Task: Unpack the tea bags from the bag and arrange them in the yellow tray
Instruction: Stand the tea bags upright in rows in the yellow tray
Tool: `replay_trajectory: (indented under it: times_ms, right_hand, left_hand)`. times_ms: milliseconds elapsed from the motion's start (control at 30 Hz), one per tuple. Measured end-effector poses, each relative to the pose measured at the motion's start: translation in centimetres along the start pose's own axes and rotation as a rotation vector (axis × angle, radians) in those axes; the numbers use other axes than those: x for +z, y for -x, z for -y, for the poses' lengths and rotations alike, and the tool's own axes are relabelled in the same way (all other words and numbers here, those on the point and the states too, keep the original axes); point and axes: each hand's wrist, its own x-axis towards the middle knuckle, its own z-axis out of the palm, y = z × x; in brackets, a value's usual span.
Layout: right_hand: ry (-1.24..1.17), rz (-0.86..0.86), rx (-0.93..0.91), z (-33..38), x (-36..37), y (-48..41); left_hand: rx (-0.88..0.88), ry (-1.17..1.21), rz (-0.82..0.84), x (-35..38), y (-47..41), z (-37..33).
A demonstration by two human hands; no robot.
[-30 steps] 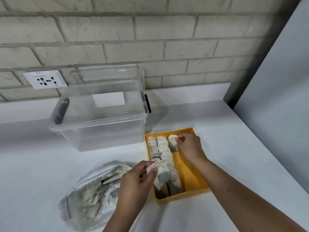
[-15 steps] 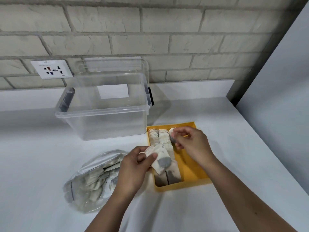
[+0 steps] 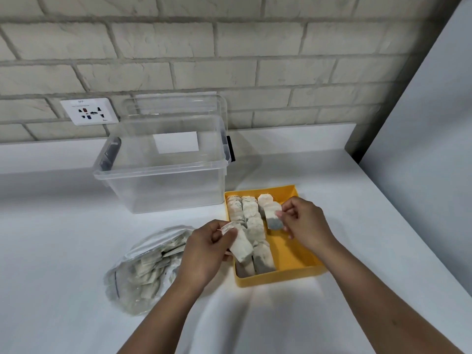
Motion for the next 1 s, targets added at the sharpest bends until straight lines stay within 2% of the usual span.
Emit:
replay_trajectory:
  times_ms: [233,467,633,833,933,1000]
  right_hand:
    - [0.229,0.004,0.050,-1.0,3.1,-3.7]
    - [0.201,-0.043,0.110,-1.2,4.5,-4.9]
    - [0.156,0.000,0.089,-1.6,4.5,-5.2]
    - [-0.039,-0.079,0.021,-0.4,2.2,-2.4]
    - [-0.410,0.183,0.032,1.4,1.1,0.5]
    - [-0.527,0.312,0.013,2.2,0.8,2.1]
  left_hand:
    - [-0.017,0.028,0.013,-0.1,0.4,-0.3]
    - [-0.038,0.055,-0.010,-0.2,0.0,0.0]
    - [-0.052,0.087,0.002,0.1,-0.2,-0.3]
    - [-0.096,0.134,-0.024,0.2,-0.3,-0.7]
    - [-0.116,0.159,-0.025,0.5,-0.3,-1.0]
    - [-0.116,0.156,-0.012,0.8,-0.1,-1.2]
